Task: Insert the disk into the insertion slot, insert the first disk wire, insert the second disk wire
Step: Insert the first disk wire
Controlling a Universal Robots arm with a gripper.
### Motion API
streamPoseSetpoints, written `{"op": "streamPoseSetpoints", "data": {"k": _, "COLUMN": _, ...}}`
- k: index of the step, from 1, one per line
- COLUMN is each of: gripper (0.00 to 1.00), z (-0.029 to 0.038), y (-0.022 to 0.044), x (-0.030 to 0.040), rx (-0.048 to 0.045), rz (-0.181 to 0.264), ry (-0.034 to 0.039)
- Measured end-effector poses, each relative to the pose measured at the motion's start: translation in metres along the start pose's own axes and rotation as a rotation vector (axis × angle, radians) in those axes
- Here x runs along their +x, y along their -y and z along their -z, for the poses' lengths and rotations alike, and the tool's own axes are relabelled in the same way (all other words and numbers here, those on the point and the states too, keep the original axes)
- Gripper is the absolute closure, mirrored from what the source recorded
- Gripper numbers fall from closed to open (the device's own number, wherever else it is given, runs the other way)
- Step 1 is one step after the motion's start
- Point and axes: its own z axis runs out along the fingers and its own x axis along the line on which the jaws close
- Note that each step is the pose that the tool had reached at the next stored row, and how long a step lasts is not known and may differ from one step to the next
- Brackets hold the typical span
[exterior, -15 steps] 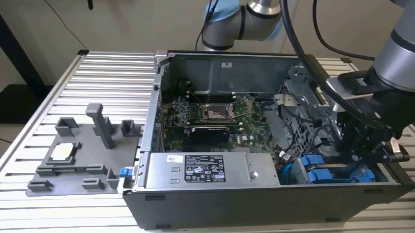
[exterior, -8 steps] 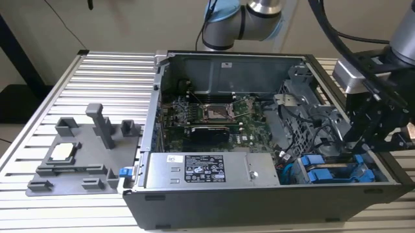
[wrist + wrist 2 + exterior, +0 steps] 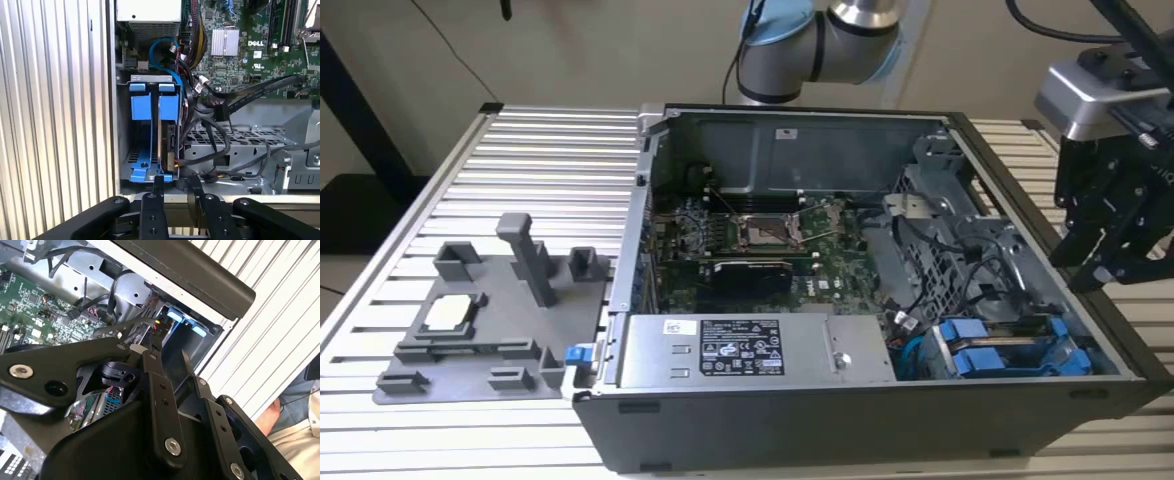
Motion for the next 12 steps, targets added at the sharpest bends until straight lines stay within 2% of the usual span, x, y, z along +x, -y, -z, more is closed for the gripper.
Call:
{"op": "streamPoseSetpoints", "data": {"k": 6, "gripper": 0.67, "z": 0.0007, "y": 0.0001, "x": -0.0011, "rx": 0.0000, "rz": 0.000, "ry": -0.0004}}
{"op": "streamPoseSetpoints", "data": {"k": 9, "gripper": 0.67, "z": 0.0002, "y": 0.0001, "x": -0.0074, "rx": 0.0000, "rz": 0.000, "ry": -0.0001}}
{"op": "streamPoseSetpoints", "data": {"k": 12, "gripper": 0.67, "z": -0.0001, "y": 0.0000, "x": -0.0168, "rx": 0.0000, "rz": 0.000, "ry": -0.0003}}
